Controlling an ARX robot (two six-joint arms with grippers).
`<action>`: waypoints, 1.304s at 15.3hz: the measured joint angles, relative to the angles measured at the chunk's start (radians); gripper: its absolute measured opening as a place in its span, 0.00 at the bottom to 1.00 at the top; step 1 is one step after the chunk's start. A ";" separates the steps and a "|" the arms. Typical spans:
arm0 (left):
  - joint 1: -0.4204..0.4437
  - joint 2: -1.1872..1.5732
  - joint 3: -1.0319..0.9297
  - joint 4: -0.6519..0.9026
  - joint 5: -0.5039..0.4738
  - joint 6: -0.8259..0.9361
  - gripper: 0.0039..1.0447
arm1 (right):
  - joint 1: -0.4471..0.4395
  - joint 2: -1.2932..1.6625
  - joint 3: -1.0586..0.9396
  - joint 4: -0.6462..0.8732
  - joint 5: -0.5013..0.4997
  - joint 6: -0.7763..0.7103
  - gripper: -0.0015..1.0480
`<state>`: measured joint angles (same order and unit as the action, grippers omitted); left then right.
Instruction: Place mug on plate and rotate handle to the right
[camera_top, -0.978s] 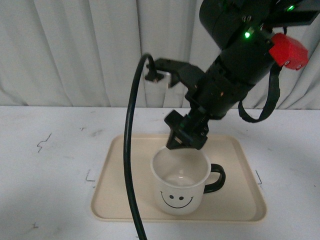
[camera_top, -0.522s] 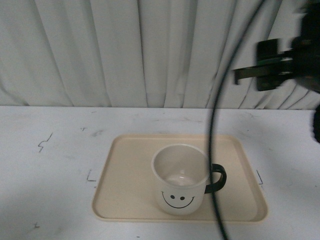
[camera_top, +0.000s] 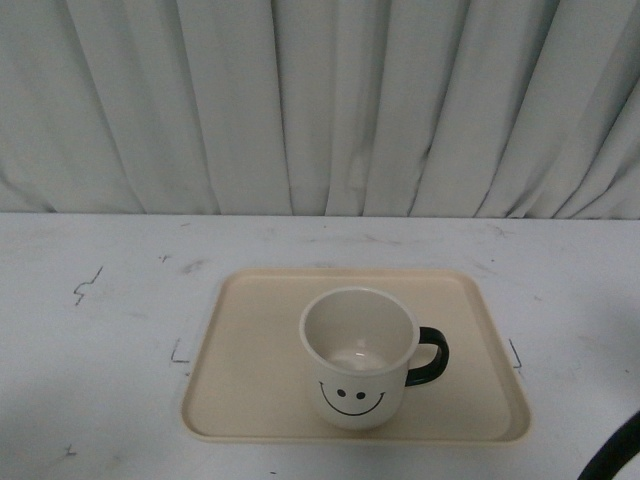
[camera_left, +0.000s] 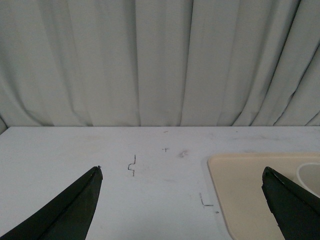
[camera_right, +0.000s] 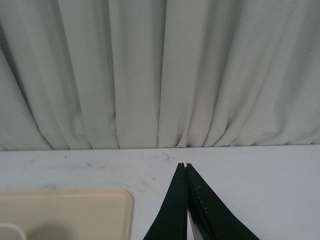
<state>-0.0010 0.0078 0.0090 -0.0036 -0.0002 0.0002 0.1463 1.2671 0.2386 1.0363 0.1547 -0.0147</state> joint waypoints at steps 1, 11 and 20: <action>0.000 0.000 0.000 0.000 0.000 0.000 0.94 | -0.011 -0.032 -0.039 0.011 -0.023 0.000 0.02; 0.000 0.000 0.000 0.000 0.000 0.000 0.94 | -0.150 -0.517 -0.219 -0.315 -0.152 0.001 0.02; 0.000 0.000 0.000 0.000 0.000 0.000 0.94 | -0.146 -0.894 -0.227 -0.664 -0.152 0.001 0.02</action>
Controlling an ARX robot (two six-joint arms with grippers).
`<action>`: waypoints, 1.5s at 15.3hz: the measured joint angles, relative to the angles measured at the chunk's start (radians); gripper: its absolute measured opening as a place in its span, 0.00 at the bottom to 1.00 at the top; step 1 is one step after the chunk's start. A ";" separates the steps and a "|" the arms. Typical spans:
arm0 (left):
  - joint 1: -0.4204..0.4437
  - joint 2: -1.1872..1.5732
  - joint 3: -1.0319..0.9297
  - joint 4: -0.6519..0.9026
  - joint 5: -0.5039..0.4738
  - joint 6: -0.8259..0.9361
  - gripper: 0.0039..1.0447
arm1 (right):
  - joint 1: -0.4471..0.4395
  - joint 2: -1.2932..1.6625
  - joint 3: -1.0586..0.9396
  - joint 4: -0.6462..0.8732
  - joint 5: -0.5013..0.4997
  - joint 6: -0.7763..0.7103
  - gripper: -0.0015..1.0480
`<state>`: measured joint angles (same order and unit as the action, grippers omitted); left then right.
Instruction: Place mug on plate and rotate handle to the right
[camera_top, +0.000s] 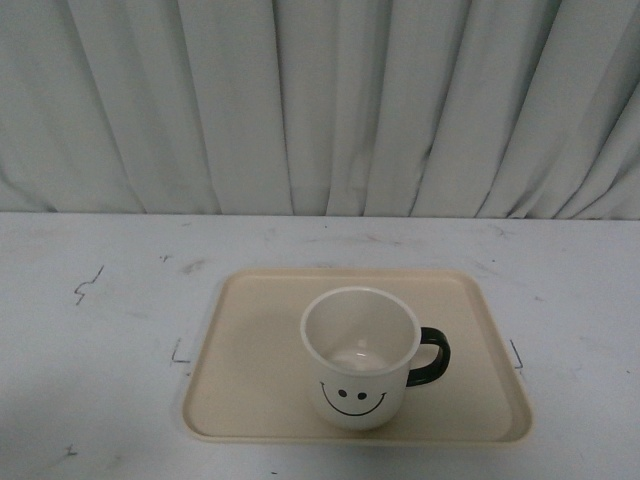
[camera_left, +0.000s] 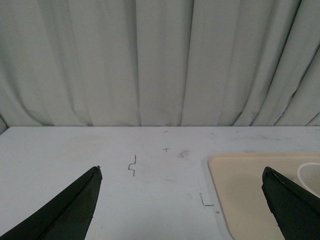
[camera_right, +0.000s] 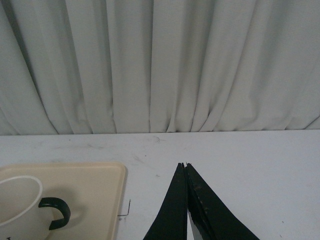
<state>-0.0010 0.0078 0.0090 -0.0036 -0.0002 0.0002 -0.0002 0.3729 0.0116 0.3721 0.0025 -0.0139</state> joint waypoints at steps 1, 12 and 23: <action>0.000 0.000 0.000 0.000 0.000 0.000 0.94 | 0.000 -0.032 0.000 -0.030 0.000 0.000 0.02; 0.000 0.000 0.000 0.000 0.000 0.000 0.94 | 0.000 -0.369 0.000 -0.376 -0.002 0.000 0.48; 0.000 0.000 0.000 0.000 0.000 0.000 0.94 | 0.000 -0.369 0.000 -0.376 -0.002 0.000 0.86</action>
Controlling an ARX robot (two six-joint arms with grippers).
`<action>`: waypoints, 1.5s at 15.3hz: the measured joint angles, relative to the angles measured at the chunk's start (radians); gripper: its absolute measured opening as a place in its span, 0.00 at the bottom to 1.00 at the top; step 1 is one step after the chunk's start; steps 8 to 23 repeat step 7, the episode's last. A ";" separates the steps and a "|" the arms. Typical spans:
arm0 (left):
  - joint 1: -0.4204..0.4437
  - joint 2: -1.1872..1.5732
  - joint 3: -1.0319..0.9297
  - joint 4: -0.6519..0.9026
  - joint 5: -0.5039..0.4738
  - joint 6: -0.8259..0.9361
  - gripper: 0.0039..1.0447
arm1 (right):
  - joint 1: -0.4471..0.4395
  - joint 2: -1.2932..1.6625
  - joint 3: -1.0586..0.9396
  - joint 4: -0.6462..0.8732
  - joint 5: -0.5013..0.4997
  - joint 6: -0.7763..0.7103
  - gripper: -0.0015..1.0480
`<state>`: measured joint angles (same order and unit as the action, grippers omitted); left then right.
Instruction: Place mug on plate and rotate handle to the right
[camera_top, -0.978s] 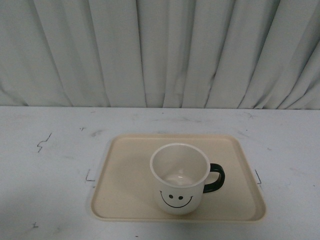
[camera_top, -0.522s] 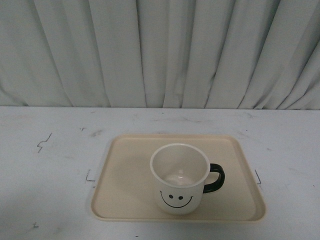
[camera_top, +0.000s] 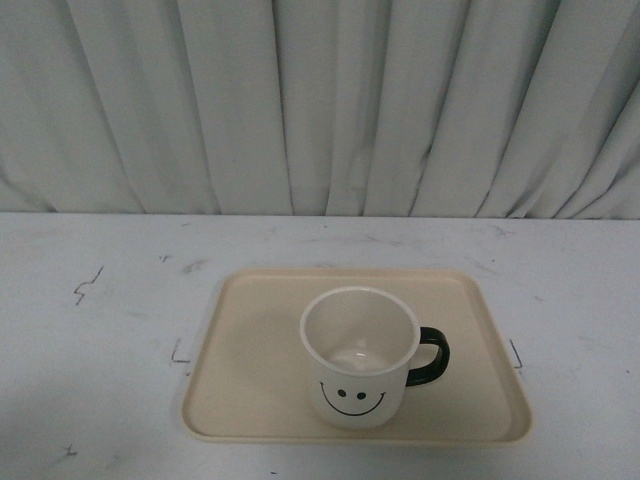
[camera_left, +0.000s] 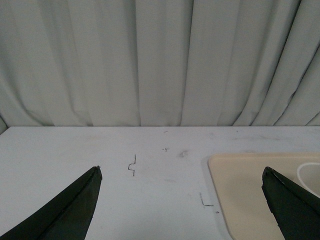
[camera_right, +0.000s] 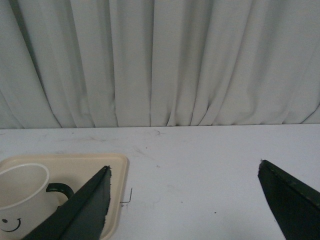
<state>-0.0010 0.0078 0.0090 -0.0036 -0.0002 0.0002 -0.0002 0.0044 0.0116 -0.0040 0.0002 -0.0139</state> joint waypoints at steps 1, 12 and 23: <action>0.000 0.000 0.000 0.000 0.000 0.000 0.94 | 0.000 0.000 0.000 0.000 0.000 0.000 0.90; 0.000 0.000 0.000 0.000 0.000 0.000 0.94 | 0.000 0.000 0.000 0.000 0.000 0.002 0.93; 0.000 0.000 0.000 0.000 0.000 0.000 0.94 | 0.000 0.000 0.000 0.000 0.000 0.002 0.93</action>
